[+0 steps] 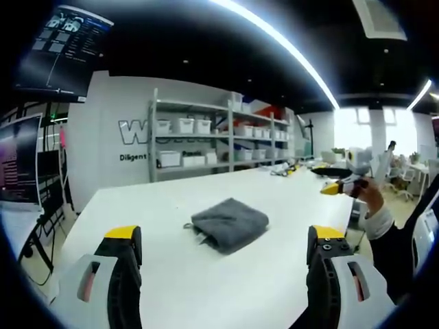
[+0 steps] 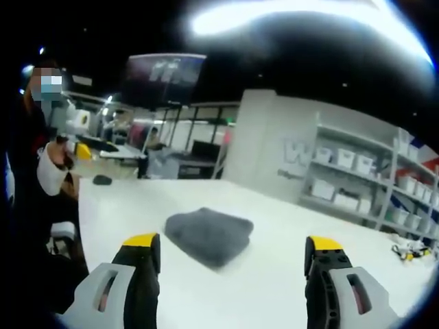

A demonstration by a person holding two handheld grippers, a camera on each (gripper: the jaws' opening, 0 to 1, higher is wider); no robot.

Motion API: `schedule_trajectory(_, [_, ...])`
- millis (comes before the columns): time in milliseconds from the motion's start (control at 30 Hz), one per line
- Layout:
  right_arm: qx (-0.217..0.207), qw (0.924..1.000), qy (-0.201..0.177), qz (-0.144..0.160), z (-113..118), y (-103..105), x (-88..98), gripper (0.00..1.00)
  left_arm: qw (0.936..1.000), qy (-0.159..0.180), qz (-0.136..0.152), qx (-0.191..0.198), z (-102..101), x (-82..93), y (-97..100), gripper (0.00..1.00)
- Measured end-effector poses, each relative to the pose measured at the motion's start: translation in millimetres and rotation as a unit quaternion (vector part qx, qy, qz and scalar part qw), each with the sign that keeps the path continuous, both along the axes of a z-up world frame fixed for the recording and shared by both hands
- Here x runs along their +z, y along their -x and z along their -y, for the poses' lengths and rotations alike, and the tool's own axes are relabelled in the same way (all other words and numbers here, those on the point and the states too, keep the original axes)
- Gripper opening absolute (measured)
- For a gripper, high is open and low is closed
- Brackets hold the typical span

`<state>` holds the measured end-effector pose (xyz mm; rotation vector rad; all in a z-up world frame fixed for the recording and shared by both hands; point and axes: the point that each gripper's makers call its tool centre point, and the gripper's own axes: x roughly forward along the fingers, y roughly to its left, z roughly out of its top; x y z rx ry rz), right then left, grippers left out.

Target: Open the folded towel by lifting each exposed corner and separating the folded layers until the towel lies flat within the target outline without major curled edges

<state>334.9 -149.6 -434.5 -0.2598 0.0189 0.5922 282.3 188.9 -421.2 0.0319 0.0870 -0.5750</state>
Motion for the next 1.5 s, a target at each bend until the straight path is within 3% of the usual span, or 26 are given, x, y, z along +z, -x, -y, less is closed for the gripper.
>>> schedule_trajectory(1500, [0.015, 0.9997, 0.018, -0.001, -10.3, -28.1, -3.7, 0.84, 1.0000, -0.008, -0.005, -0.001, 3.5, -5.4, -0.6, 0.98])
